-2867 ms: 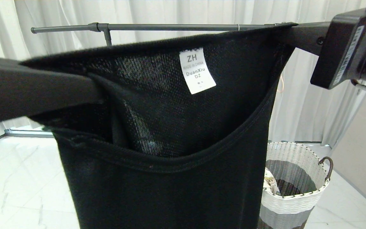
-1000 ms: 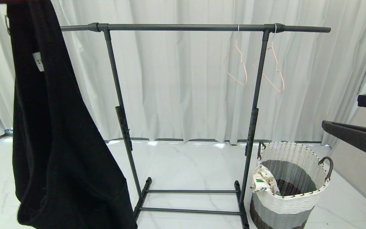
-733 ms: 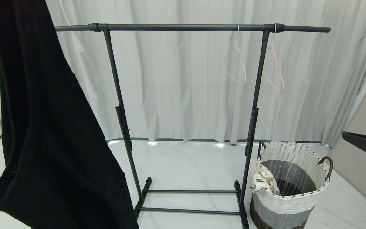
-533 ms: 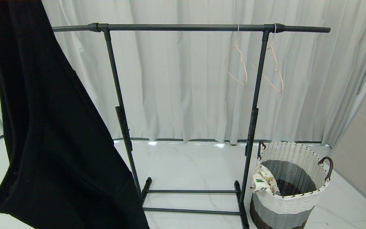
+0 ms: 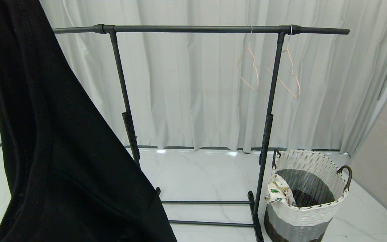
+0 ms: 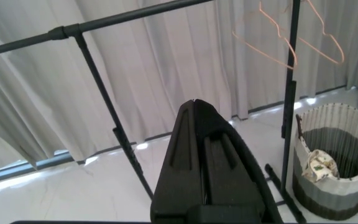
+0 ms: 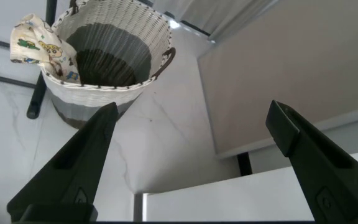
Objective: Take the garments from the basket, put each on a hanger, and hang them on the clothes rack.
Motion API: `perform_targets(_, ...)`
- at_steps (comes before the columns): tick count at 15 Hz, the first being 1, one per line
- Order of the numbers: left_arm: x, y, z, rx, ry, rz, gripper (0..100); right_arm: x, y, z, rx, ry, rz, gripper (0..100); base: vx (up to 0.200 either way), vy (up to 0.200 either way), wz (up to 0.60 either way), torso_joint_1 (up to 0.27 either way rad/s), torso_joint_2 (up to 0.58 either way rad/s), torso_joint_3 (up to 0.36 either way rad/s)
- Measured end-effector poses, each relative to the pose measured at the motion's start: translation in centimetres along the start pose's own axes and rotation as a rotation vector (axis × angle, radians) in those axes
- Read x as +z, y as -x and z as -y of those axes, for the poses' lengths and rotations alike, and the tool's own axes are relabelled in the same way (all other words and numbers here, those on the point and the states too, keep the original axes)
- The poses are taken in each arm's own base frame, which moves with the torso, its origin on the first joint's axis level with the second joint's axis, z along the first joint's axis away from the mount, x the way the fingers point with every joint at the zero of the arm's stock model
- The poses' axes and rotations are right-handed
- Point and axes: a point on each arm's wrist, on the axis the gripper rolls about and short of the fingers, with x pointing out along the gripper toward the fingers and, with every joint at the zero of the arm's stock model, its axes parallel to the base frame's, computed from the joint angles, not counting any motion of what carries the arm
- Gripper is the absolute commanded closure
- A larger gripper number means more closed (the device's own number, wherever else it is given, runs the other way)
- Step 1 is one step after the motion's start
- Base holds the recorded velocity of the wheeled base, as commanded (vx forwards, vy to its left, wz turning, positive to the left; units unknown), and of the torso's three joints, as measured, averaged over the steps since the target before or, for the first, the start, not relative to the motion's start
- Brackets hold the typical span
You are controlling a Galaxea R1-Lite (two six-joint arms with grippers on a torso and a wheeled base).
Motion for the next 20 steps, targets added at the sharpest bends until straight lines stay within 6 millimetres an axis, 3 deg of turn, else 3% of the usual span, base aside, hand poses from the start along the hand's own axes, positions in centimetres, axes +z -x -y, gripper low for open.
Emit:
perform_targets(6, 0.0, -0.7, 0.4, 0.004, 0.007, 0.016, 100, -0.7, -0.2, -0.3, -0.016, -0.015, 0.028, 0, 0.000, 0.000, 0.00, 0.000, 0.00, 0.000)
perform_targets(10, -1.1, -1.3, 1.0, -0.006, -0.016, -0.030, 100, -0.8, 0.0, -0.3, -0.006, -0.023, 0.039, 0, 0.000, 0.000, 0.00, 0.000, 0.00, 0.000)
perform_targets(20, -4.4, -1.8, 2.0, -0.028, -0.082, -0.139, 100, -0.6, 0.1, -0.2, 0.014, -0.054, 0.067, 0, 0.000, 0.000, 0.00, 0.149, -0.41, -0.262)
